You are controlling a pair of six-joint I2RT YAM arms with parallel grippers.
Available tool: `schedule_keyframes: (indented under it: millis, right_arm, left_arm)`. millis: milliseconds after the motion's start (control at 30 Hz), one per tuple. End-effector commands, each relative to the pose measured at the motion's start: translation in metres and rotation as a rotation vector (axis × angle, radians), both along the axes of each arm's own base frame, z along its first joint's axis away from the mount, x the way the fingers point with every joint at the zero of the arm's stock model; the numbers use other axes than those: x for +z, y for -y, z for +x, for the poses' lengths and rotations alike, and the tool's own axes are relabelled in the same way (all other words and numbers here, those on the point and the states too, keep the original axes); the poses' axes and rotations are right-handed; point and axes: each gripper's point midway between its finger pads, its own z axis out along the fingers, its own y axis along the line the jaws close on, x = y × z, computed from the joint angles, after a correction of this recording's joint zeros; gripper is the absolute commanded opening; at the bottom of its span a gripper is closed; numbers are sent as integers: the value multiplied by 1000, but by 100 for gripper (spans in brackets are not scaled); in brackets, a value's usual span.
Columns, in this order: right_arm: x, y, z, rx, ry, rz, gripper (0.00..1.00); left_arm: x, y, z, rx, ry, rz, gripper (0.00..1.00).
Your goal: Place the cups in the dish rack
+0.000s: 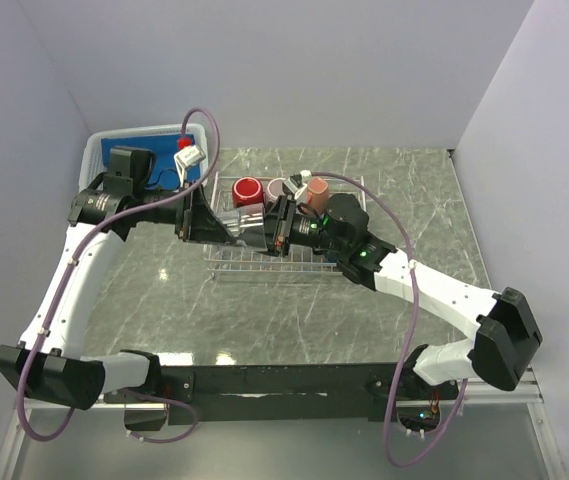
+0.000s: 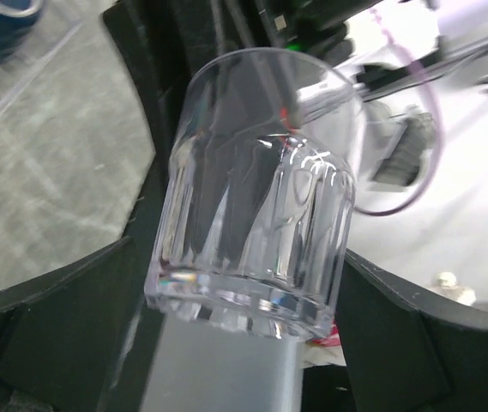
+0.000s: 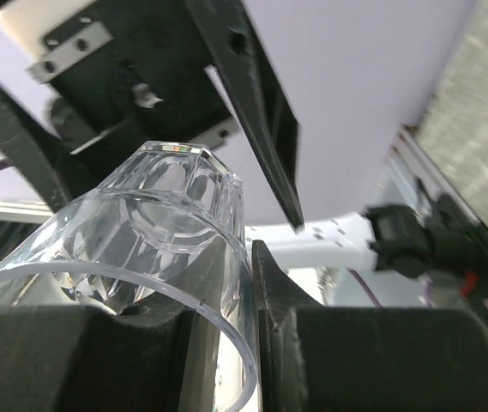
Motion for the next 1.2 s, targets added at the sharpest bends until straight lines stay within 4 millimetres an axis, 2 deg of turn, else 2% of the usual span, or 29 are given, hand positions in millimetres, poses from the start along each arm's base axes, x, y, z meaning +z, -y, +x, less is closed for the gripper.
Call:
schedule_keyframes:
  millis: [0,100,200,300,467,533,600,667,967,1167]
  right_arm:
    - [62,-1,-7,54,88,229,0]
    - [62,-12,-8,81,78,237,0]
    - [62,-21,-11,101,63,248,0]
    - [58,-25,-10,100,42,248,0]
    - [61,-27,-6,88,37,277,0]
    - [64,-27,-3,81,42,289,0]
    - [70,-27,-3,82,45,310,0]
    - [74,-26,-1,74,53,325,0]
    - [77,-12,9,18,79,322,0]
    - [80,-4,15,-6,98,313,0]
  left_arm:
    - [30,7,6,-55,-28,-112,96]
    - [44,10,12,-38,7,-140,96]
    - [50,11,18,-14,30,-148,96]
    - [52,11,23,6,56,-142,96]
    - [58,11,20,2,65,-155,99]
    - [60,11,16,-11,60,-168,91]
    - [59,10,13,-20,53,-167,90]
    - [58,10,10,-20,42,-162,97]
    - [75,-5,8,-34,3,-199,97]
    - [70,-13,6,-19,-37,-198,96]
